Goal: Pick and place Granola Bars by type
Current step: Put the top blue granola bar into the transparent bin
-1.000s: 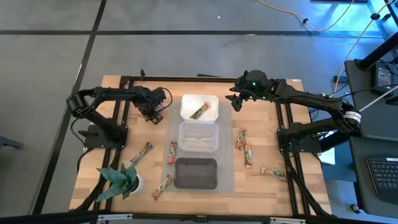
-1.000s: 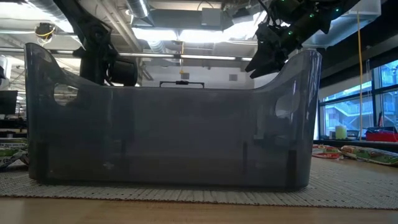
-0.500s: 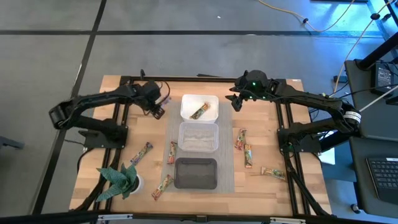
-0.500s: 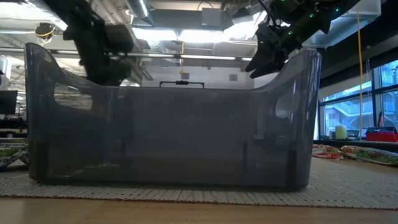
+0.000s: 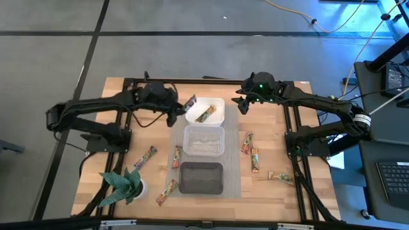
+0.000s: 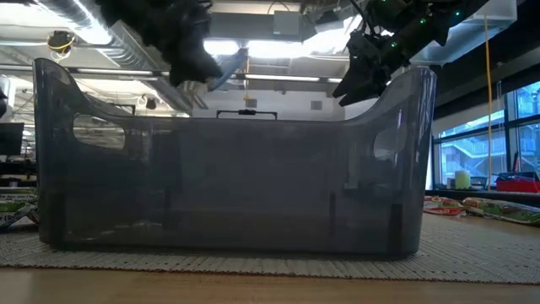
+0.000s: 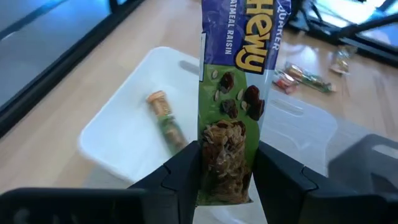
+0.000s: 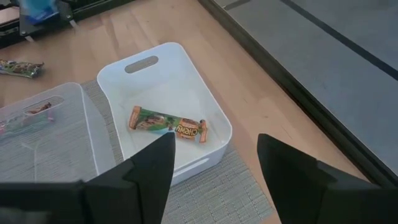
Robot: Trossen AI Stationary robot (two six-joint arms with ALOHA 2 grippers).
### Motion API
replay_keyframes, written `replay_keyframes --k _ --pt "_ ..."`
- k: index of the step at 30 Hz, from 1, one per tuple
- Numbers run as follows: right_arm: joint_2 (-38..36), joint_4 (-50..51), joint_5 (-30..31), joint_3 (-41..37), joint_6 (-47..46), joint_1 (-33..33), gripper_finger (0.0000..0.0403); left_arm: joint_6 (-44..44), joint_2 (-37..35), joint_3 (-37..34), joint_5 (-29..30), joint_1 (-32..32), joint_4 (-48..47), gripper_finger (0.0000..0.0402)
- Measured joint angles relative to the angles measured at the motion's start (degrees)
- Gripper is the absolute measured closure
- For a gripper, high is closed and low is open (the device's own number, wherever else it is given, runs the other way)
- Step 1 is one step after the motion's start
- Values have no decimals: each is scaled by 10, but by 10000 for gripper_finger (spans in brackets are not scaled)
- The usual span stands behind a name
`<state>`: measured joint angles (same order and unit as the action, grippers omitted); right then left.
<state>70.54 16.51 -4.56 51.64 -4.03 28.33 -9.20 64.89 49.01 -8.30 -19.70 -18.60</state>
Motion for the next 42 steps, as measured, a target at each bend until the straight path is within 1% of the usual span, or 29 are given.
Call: replay_keyframes --k 7,11,21,25,27,29,37,42 --pt "0 0 0 0 0 0 172 20 105 111 0 61 -50 270" --pt "0 3 0 0 4 0 172 19 156 149 0 88 -74 270" --pt "0 29 -1 0 25 0 172 10 238 156 1 154 -88 270" --pt "0 29 -1 0 30 0 172 16 269 156 28 172 -86 270" --pt "0 31 -1 0 30 0 172 15 287 156 46 175 -88 270" --pt "0 32 -1 0 30 0 172 14 303 156 53 175 -87 270" --pt "0 37 -1 0 29 0 172 8 368 156 53 175 -86 270" --pt "0 83 -2 0 26 0 172 -21 388 156 53 175 -82 270"
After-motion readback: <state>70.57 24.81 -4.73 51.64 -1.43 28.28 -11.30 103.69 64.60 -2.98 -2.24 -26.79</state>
